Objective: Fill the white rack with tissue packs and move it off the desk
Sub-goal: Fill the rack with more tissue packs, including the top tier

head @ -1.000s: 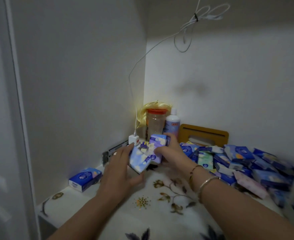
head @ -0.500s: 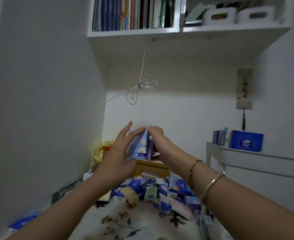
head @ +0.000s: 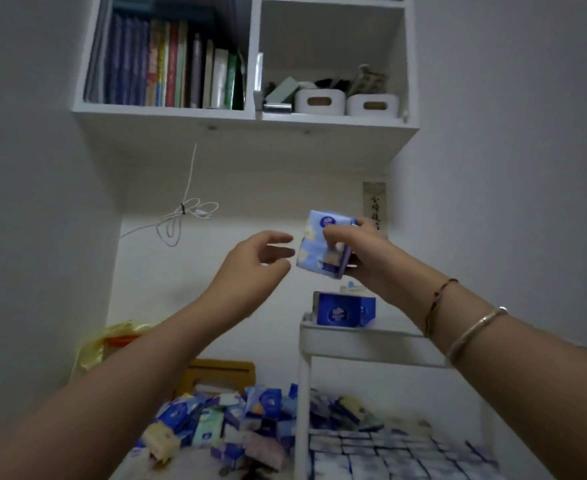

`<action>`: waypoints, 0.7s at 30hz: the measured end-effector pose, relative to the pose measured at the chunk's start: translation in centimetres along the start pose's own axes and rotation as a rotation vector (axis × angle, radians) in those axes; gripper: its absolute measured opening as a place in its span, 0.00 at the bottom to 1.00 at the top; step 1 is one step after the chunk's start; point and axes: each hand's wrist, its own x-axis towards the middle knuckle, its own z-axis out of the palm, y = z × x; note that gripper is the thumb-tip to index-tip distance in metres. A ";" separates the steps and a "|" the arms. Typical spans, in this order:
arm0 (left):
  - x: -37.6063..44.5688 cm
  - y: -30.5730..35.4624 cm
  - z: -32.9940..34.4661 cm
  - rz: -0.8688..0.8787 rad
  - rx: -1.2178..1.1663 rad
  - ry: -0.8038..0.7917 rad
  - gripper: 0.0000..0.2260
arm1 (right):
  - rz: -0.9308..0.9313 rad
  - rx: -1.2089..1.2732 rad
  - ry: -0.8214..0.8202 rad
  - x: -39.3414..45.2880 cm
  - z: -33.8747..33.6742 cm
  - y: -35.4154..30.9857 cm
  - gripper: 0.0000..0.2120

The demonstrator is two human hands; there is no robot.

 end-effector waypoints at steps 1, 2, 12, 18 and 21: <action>0.4 0.4 0.8 -0.025 0.023 -0.024 0.12 | -0.008 -0.019 0.054 0.2 -1.6 0.1 0.27; 0.8 0.7 1.5 -0.047 0.053 -0.049 0.09 | -0.009 -0.051 0.105 0.4 -3.0 0.3 0.27; 0.7 0.8 4.4 -0.140 0.215 -0.232 0.16 | 0.242 -0.305 0.087 2.2 -7.3 5.2 0.28; -0.4 0.3 4.9 -0.191 0.211 -0.313 0.14 | 0.388 -0.587 -0.219 2.3 -7.4 6.3 0.33; -0.5 0.2 4.9 -0.186 0.205 -0.342 0.20 | 0.376 -0.677 -0.199 2.1 -7.7 6.4 0.35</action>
